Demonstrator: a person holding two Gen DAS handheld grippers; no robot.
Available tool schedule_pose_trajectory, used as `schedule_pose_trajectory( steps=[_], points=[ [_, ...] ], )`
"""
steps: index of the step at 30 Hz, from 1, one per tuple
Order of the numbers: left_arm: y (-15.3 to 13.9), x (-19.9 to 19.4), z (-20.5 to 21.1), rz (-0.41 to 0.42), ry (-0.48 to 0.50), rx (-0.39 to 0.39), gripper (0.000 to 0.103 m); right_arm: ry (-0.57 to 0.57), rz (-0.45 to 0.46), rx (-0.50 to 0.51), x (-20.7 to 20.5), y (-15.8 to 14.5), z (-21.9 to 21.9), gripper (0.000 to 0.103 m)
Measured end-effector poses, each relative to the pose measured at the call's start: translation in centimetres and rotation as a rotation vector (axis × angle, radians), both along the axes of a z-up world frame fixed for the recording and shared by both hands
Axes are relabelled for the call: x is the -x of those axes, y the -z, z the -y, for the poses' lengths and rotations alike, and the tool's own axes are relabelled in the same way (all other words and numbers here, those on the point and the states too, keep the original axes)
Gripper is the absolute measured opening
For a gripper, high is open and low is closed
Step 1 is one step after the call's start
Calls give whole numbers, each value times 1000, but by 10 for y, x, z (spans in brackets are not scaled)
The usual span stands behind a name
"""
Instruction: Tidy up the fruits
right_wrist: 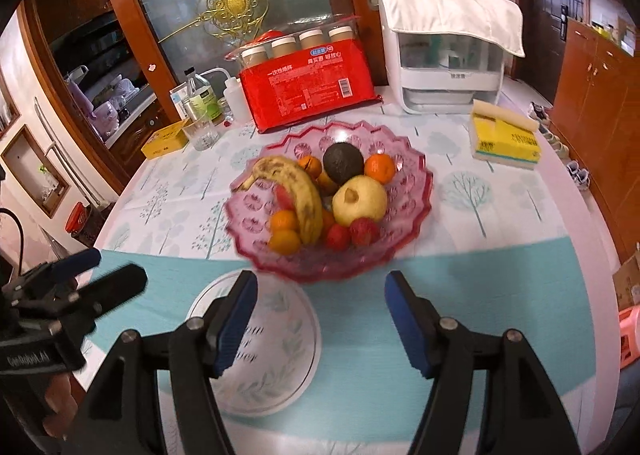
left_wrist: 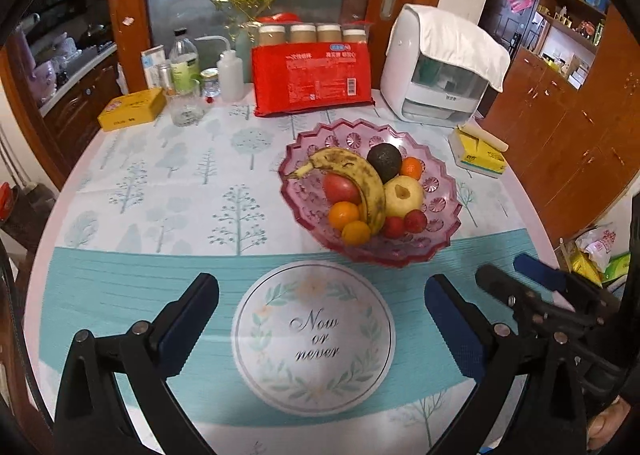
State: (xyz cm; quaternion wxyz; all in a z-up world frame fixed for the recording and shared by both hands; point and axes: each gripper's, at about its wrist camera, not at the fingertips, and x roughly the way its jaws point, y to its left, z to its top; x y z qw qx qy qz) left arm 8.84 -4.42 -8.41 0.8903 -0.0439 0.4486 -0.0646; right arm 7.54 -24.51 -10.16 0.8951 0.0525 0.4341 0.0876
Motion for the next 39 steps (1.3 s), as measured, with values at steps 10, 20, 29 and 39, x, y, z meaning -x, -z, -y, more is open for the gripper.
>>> schedule_pose_trajectory(
  steps=[10,20,29,39],
  points=[
    [-41,66,-21,56,-48,-113,102,46,39,-22,72,-37,-20,83],
    [-51,98,-39,64,-79,-117,102,45,103,-6,105,-63,-51,87],
    [-49,106,-52,61,-109,-112,102,39,97,2,106,-64,-63,87],
    [-47,104,-54,57,-123,-112,102,24,88,-6,102,-63,-66,87]
  ],
)
